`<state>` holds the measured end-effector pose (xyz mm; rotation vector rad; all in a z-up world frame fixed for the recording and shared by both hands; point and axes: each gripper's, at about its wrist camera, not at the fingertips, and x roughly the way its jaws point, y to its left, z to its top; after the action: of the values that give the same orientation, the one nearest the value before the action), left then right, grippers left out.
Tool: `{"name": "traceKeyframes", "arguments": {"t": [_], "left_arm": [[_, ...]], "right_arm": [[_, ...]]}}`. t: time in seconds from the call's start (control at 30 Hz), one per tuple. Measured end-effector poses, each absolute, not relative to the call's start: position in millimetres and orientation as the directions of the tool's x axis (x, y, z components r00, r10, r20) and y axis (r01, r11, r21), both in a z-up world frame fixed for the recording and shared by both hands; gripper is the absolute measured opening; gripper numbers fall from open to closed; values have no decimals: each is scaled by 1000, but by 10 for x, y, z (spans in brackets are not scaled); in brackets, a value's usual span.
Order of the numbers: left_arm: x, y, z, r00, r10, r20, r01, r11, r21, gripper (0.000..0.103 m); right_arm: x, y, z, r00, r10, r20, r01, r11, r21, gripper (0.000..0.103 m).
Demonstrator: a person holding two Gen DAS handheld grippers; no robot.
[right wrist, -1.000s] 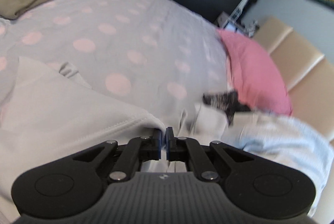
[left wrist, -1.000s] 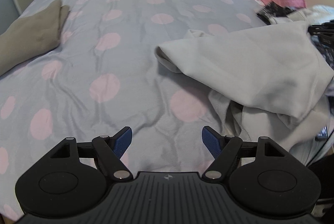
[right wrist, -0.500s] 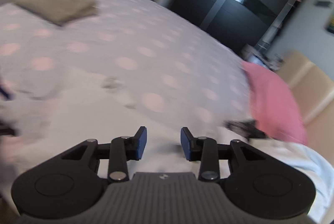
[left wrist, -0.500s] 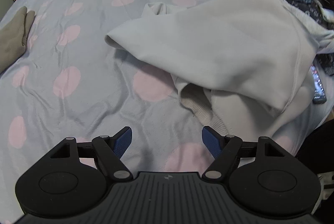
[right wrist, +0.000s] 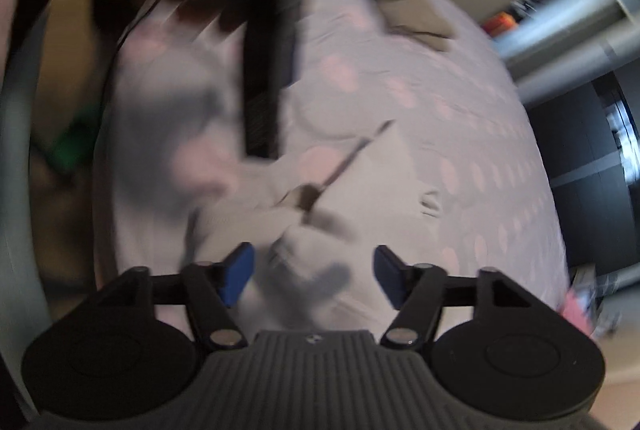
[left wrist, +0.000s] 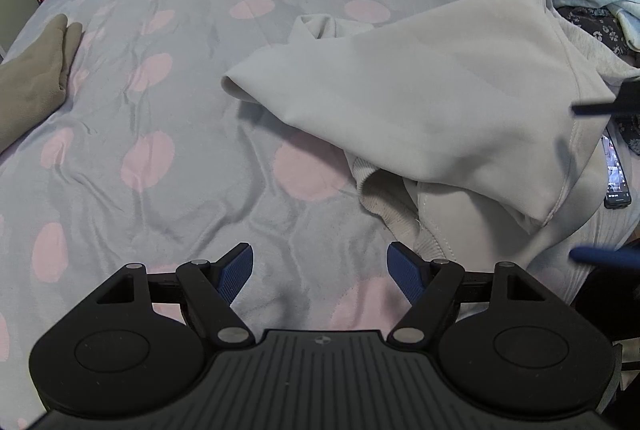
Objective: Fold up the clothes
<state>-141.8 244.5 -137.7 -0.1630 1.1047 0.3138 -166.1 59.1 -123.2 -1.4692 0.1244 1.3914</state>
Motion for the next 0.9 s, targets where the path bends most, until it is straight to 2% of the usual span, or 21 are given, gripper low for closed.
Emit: {"name": "traceKeyframes", "arguments": {"t": [0.1,0.13,0.17,0.2,0.37,0.53,0.7,0.9], "left_arm": [[-1436,2455,-1341,420,179,-890,-334,942,32,73],[-1449,2462,-1329,422,183,-888,-337,941,33,73],[-1461,2469,-1318,425,187,-886,-340,940,35,73],[-1477,2480,-1309,426,191,-884,-344,938,37,73],[-1537,2549,-1292,422,203,-883,-371,928,36,73],[-1553,2575,-1287,421,208,-883,-380,924,37,73],[-1541,2577,-1303,415,229,-881,-374,925,64,73],[-1434,2586,-1331,397,245,-885,-357,929,98,73]], "right_arm": [[-1677,622,-1440,376,529,-761,-603,-484,-634,69],[-1645,643,-1446,388,525,-757,-609,-470,-639,52],[-1613,664,-1452,401,522,-753,-615,-456,-643,24],[-1581,686,-1457,413,518,-749,-620,-443,-648,20],[-1236,777,-1057,482,561,-673,-715,-192,-673,12],[-674,708,-739,636,524,-567,-705,97,-702,11],[-72,558,-513,772,417,-479,-625,367,-689,10],[561,200,-585,848,236,-474,-513,586,-627,10]]}}
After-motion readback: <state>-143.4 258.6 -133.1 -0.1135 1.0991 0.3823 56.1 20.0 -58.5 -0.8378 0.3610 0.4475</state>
